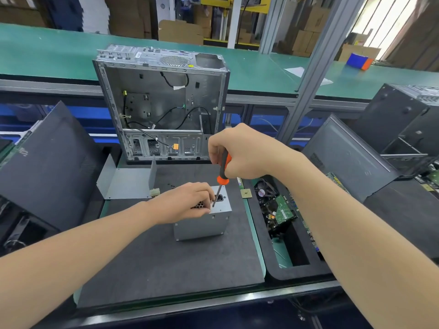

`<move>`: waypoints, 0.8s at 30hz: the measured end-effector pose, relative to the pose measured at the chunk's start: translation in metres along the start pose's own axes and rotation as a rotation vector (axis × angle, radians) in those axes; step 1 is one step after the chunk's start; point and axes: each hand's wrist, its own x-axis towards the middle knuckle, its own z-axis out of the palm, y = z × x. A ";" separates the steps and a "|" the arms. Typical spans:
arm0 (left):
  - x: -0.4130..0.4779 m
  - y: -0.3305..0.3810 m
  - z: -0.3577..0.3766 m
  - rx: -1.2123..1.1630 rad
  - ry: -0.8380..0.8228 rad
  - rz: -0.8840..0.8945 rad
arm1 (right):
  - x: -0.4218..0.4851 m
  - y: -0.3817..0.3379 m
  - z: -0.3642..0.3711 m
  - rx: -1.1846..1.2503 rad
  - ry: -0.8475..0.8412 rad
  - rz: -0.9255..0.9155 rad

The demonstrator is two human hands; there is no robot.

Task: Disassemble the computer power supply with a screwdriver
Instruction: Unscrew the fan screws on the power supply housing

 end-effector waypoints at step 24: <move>0.073 -0.043 -0.025 -0.694 -0.787 -0.786 | 0.000 -0.003 -0.001 0.009 0.006 0.037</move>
